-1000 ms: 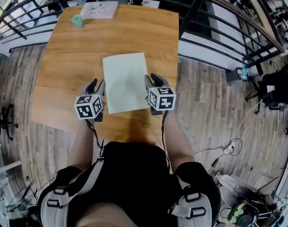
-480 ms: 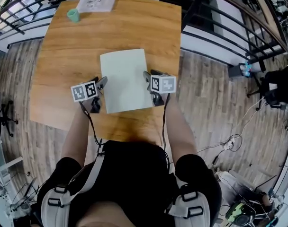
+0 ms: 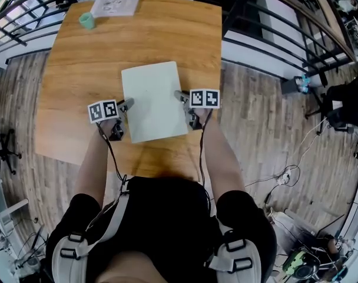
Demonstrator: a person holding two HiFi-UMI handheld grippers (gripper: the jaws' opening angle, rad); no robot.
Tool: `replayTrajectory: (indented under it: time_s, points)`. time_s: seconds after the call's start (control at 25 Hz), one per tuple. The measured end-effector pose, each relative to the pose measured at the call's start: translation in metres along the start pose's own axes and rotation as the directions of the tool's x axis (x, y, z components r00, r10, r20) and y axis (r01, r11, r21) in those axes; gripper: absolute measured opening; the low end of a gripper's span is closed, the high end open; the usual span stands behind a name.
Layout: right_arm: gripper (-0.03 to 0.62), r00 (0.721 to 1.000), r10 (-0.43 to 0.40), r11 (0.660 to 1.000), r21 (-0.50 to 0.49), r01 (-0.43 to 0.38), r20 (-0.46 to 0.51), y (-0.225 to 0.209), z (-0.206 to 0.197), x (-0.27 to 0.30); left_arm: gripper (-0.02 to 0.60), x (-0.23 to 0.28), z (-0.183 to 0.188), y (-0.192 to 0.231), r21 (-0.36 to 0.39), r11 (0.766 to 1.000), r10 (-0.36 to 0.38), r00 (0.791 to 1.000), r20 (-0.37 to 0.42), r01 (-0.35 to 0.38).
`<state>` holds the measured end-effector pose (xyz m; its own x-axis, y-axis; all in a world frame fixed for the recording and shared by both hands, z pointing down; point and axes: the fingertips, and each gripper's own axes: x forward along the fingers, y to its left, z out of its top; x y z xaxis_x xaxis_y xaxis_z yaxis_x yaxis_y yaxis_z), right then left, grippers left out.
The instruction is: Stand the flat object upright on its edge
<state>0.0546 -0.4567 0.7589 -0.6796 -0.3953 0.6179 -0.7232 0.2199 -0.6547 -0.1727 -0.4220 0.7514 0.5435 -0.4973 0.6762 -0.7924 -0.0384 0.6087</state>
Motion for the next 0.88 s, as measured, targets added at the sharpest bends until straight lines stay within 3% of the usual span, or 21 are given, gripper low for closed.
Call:
replayTrajectory:
  time_s: [0.32,0.44,0.56,0.72,0.88]
  points:
    - [0.159,0.999,-0.037,0.999,0.002,0.037,-0.008,0.001,-0.002,0.000,0.212,0.000,0.000,0.000,0.028,1.000,0.009,0.999,-0.036,-0.008]
    - [0.141,0.999,-0.037,0.999,-0.017,0.037,-0.034,0.005,-0.002,0.000,0.209,-0.005,-0.002,-0.002,0.003,1.000,-0.027,0.998,-0.054,0.028]
    - [0.140,0.999,-0.045,0.998,-0.053,0.044,-0.017,0.016,0.005,-0.013,0.209,-0.012,0.000,-0.012,0.024,0.998,-0.061,0.998,-0.034,0.062]
    - [0.140,0.997,-0.037,0.989,-0.138,0.046,0.062,0.042,0.025,-0.039,0.209,-0.032,0.021,-0.035,0.136,0.987,-0.091,0.995,0.030,0.086]
    - [0.140,0.986,-0.012,0.975,-0.217,0.049,0.168,0.066,0.043,-0.076,0.209,-0.052,0.042,-0.069,0.276,0.957,-0.122,0.988,0.093,0.092]
